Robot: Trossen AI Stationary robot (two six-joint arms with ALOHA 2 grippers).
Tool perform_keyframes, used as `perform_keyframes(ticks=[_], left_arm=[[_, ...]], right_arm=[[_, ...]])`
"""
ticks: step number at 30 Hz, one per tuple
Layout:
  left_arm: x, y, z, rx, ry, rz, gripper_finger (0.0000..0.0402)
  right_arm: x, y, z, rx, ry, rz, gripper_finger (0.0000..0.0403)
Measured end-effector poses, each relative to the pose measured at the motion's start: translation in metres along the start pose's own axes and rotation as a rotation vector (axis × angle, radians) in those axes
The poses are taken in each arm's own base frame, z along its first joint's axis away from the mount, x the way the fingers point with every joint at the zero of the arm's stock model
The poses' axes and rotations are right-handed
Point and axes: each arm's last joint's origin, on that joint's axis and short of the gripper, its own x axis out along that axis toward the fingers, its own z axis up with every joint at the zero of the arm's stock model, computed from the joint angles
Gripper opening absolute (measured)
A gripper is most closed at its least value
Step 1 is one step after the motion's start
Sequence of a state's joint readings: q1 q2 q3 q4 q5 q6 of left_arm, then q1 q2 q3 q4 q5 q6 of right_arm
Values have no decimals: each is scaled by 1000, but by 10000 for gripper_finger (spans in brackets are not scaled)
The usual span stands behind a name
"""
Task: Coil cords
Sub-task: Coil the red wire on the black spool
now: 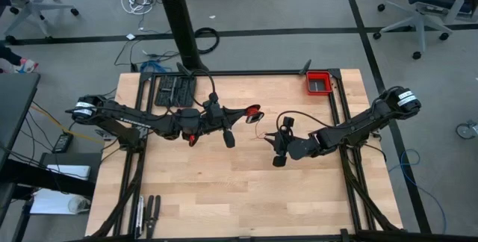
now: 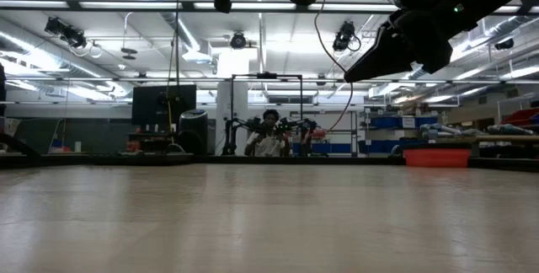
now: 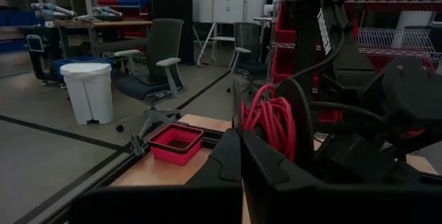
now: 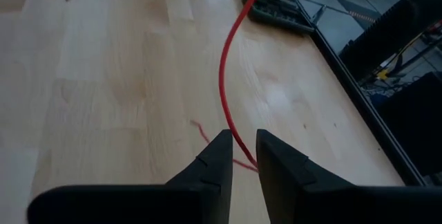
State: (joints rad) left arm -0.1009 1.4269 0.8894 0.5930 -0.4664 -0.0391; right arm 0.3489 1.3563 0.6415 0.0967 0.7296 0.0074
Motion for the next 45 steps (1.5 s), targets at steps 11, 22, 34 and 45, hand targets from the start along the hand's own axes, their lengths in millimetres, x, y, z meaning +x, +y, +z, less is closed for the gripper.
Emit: perform_keyframes(ticks=[11,22,34,45], left_arm=[[0,0,1,-5,-9,0,0],[0,0,1,-5,-8,0,0],[0,0,1,-19,-7,-1,0],[0,0,-2,-7,17,1,0]], right_arm=[[3,-3,3,17,-18,12,64],[3,-3,3,-58,-19,34,66],[3,-2,3,-210,-24,57,41],[0,1,2,-181,-26,65,42]])
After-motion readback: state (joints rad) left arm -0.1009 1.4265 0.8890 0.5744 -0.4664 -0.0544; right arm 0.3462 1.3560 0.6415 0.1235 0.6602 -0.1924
